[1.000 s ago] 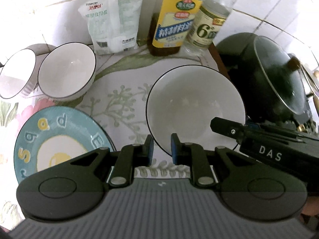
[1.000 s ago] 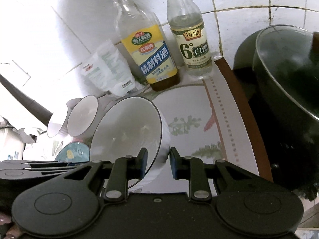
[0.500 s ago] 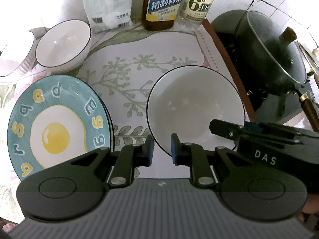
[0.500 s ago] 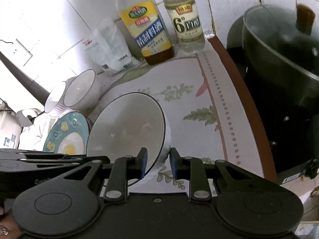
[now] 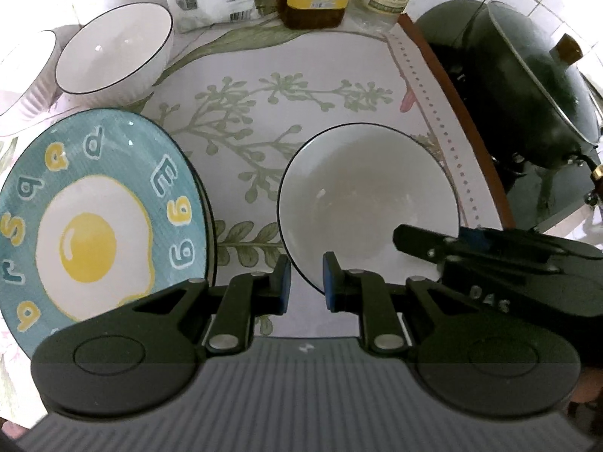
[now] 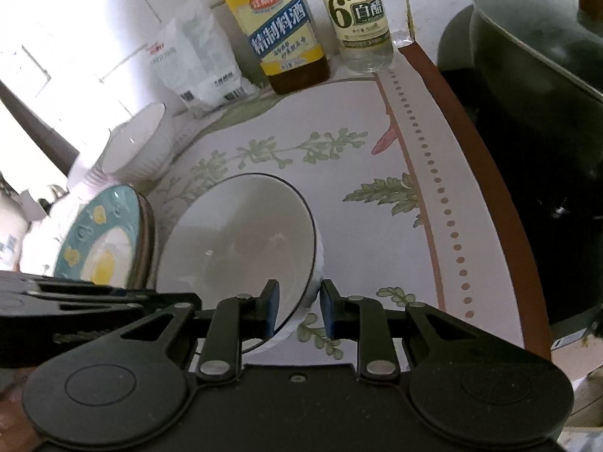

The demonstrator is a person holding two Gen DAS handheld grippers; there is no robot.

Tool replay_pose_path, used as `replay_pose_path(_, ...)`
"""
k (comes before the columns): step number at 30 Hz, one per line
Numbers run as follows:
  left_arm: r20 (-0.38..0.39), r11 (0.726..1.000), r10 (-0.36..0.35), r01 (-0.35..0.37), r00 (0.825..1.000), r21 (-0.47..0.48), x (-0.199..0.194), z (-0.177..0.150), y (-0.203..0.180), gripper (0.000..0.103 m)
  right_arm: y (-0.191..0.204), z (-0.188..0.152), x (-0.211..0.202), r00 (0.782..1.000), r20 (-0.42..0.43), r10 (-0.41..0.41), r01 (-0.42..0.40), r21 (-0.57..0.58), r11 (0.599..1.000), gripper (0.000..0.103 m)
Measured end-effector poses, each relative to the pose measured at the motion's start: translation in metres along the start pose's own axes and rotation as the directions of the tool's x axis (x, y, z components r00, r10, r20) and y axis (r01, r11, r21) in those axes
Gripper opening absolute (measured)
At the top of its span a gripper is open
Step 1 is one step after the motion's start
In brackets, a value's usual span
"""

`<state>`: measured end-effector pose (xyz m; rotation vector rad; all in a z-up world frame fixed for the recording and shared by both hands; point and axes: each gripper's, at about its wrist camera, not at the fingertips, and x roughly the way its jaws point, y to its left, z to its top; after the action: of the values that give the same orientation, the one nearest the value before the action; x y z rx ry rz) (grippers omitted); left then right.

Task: Organize plates and bowls
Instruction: 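Lift the white bowl and carry it beside the plate stack, then lower the bowl onto the cloth and open the left gripper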

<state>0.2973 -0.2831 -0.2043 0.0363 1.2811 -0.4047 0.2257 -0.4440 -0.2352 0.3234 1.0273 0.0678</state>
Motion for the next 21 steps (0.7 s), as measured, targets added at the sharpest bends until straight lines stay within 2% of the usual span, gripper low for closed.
replay_pose_path(4,-0.010,1.000,0.001,-0.001,1.000,0.000,0.000,0.001,-0.002,0.016,0.003,-0.001,0.003,1.000,-0.011,-0.028,0.027,-0.046,0.999,0.028)
replay_pose_path(7,-0.029,1.000,0.006,-0.006,1.000,-0.007,0.000,0.004,-0.001,0.022,0.003,0.001,0.002,0.999,-0.018,-0.036,0.035,-0.039,0.999,0.029)
replay_pose_path(9,-0.042,0.999,-0.033,0.033,0.999,-0.001,-0.003,0.005,0.000,0.035,0.005,0.002,-0.002,0.999,-0.019,-0.049,0.048,-0.047,0.998,0.037)
replay_pose_path(10,-0.036,0.999,-0.048,0.048,0.998,-0.002,-0.007,0.005,0.000,0.046,0.007,0.002,-0.006,0.998,-0.022,-0.055,0.054,-0.053,0.997,0.041)
replay_pose_path(11,-0.032,0.999,-0.048,0.048,0.998,-0.004,-0.011,0.006,0.000,0.048,0.008,0.004,-0.009,0.998,-0.028,-0.060,0.058,-0.062,0.996,0.043)
replay_pose_path(13,-0.043,0.999,-0.051,0.051,0.998,-0.002,-0.020,0.006,0.001,0.048,0.013,0.005,-0.019,0.997,-0.020,-0.068,0.066,-0.086,0.994,0.051)
replay_pose_path(17,-0.041,0.998,-0.064,0.063,0.997,-0.024,-0.042,0.006,0.008,0.050,0.020,0.008,-0.040,0.998,-0.001,-0.060,0.059,-0.120,0.991,0.055)
replay_pose_path(21,-0.039,0.999,-0.041,0.040,0.998,-0.022,-0.070,0.006,0.019,0.052,0.033,0.011,-0.067,0.998,0.035,-0.058,0.063,-0.163,0.985,0.064)
